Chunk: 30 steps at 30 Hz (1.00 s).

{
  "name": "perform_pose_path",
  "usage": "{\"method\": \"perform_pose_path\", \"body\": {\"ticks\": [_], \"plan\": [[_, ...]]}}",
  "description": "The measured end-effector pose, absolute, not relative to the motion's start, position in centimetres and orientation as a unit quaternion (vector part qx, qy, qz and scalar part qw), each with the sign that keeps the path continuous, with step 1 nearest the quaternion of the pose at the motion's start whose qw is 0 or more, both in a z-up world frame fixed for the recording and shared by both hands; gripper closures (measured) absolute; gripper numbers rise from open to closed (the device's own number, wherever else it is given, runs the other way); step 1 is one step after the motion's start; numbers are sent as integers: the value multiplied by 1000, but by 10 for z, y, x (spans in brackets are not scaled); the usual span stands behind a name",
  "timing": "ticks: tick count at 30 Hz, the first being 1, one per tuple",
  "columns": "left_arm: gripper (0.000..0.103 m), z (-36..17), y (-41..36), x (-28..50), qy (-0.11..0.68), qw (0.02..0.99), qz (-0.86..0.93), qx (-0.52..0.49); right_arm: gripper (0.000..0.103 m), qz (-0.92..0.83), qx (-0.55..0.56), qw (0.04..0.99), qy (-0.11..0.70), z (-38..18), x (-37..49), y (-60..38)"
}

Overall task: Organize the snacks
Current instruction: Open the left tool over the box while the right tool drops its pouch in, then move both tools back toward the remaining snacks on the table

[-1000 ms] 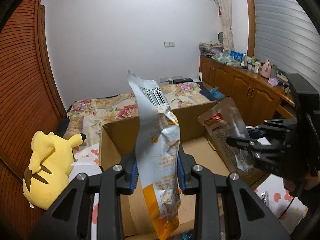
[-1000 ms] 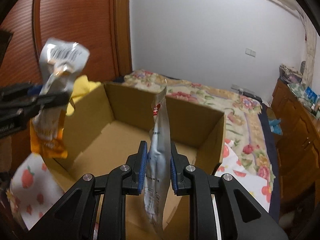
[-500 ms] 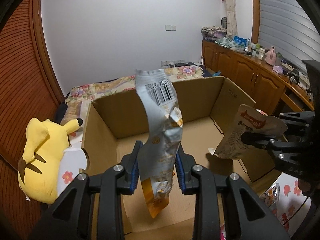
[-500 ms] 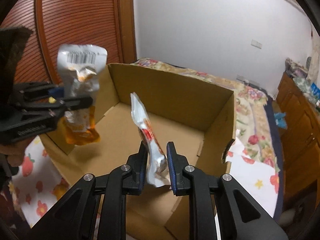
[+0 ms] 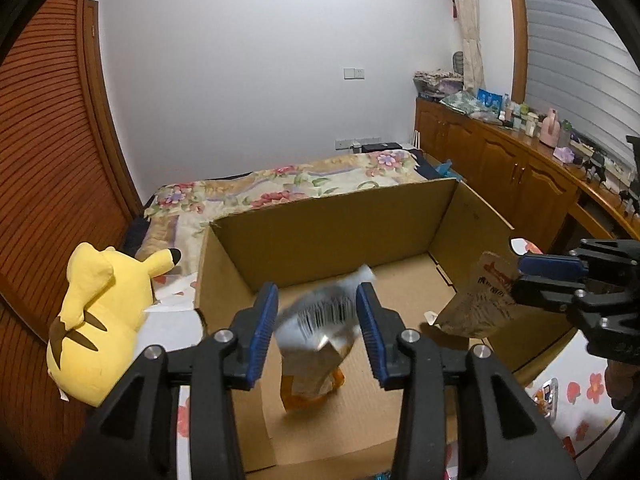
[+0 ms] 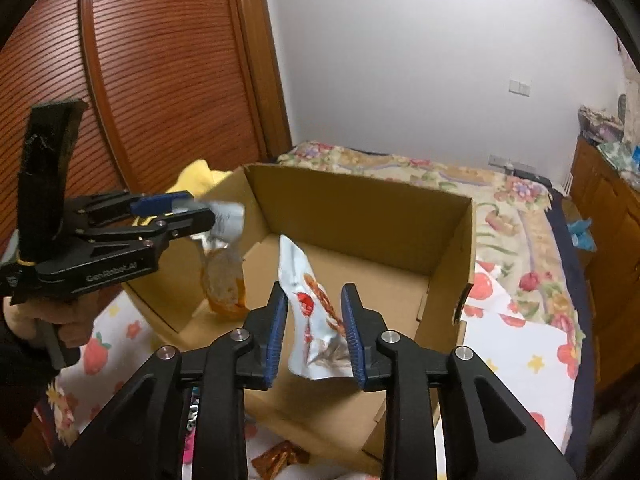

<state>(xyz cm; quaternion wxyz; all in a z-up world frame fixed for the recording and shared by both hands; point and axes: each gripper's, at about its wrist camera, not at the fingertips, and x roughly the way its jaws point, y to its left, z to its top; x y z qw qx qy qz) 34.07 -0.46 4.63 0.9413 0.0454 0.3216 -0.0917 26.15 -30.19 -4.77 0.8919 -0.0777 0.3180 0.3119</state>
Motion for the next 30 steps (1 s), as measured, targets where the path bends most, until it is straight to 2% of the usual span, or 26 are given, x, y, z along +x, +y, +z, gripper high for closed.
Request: {"method": "perform_pose_path", "body": {"ticks": [15, 22, 30], "plan": [[57, 68, 5, 276, 291, 950, -108, 43, 71, 309, -82, 899, 300, -22, 201, -314], [51, 68, 7, 232, 280, 952, -123, 32, 60, 293, -79, 907, 291, -21, 160, -328], [49, 54, 8, 183, 272, 952, -139, 33, 49, 267, -69, 912, 304, -50, 115, -352]]}}
